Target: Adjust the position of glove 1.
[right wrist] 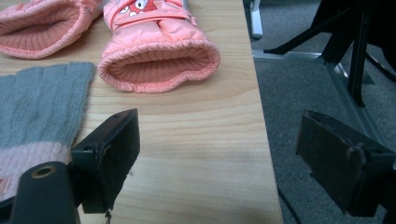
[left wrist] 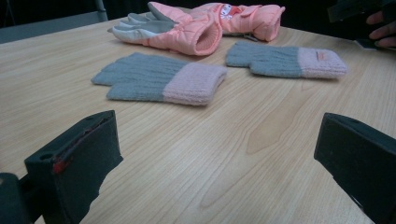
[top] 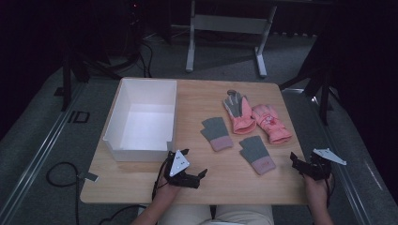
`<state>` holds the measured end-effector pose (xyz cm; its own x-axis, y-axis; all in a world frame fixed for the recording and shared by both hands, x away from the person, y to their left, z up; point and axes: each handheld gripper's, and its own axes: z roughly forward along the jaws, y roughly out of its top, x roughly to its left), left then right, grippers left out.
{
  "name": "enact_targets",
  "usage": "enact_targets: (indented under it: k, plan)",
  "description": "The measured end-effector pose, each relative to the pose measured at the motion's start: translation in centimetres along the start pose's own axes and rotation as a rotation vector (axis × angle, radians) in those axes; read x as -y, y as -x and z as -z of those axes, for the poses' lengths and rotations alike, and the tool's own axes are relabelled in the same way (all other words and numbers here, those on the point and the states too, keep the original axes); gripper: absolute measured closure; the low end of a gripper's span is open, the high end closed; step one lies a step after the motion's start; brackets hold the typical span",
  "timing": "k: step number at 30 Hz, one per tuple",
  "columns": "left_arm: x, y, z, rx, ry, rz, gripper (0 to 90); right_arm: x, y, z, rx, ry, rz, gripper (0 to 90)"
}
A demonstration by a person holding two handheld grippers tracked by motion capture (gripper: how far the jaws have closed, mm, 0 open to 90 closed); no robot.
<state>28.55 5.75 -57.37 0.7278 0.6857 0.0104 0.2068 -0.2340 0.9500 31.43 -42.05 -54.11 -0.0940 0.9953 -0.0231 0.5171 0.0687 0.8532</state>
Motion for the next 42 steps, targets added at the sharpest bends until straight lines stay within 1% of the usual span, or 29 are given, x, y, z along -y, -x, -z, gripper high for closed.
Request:
enact_targets:
  k: [7,8,11,12,15,17,20,22,23,24,26,31,34,35,38,41,42]
  plan:
    - [0.0,0.0,0.0,-0.001,-0.001,-0.004,0.0,-0.7,-0.1,0.5,-0.014,0.002,0.007,13.6]
    - [0.0,0.0,0.0,0.000,0.000,0.000,0.0,-1.2,-0.3,0.8,-0.017,0.005,0.018,13.6]
    - [0.0,0.0,0.0,-0.001,-0.001,0.001,0.0,-1.7,-0.5,1.1,-0.024,0.018,0.022,13.6]
    - [0.0,0.0,0.0,-0.002,-0.002,-0.001,0.0,-2.4,-0.7,1.6,-0.036,0.037,0.025,13.5]
    - [0.0,0.1,0.0,-0.002,-0.001,-0.004,0.0,-3.7,-1.2,2.3,-0.049,0.067,0.042,13.3]
    - [0.0,0.0,0.0,-0.002,-0.002,-0.004,0.0,-4.4,-1.4,2.6,-0.051,0.074,0.052,13.0]
    - [0.0,0.0,0.0,-0.002,-0.002,-0.004,0.0,-5.8,-1.7,3.0,-0.053,0.086,0.048,12.4]
    - [0.0,0.0,0.0,-0.002,-0.002,-0.004,0.0,-6.1,-1.7,3.1,-0.051,0.089,0.051,11.9]
    - [0.0,0.0,0.0,-0.002,-0.002,-0.002,0.0,-6.6,-1.8,3.3,-0.051,0.092,0.050,11.6]
    - [0.0,0.0,0.0,-0.001,-0.002,-0.001,0.0,-7.5,-2.0,3.5,-0.054,0.107,0.050,11.6]
    - [0.0,0.0,0.0,0.000,-0.002,-0.001,0.0,-8.2,-2.3,3.7,-0.044,0.121,0.071,11.6]
    - [0.0,0.0,0.0,-0.001,-0.003,-0.002,0.0,-9.9,-3.1,3.9,-0.052,0.144,0.091,11.9]
    - [0.0,0.0,0.0,0.004,-0.002,0.001,0.0,-10.7,-3.8,4.0,-0.042,0.165,0.123,12.8]
    - [0.0,0.0,0.0,0.004,-0.003,0.000,0.0,-10.9,-4.0,4.1,-0.045,0.164,0.126,13.5]
    - [0.0,0.0,0.0,0.003,-0.005,0.000,0.0,-11.5,-4.5,4.1,-0.097,0.147,0.103,14.1]
    - [0.0,0.0,0.0,0.003,-0.005,-0.003,0.0,-12.1,-5.0,4.1,-0.102,0.152,0.092,14.7]
    - [0.0,0.0,0.0,0.002,-0.005,-0.004,0.0,-12.3,-5.1,4.1,-0.117,0.150,0.079,14.5]
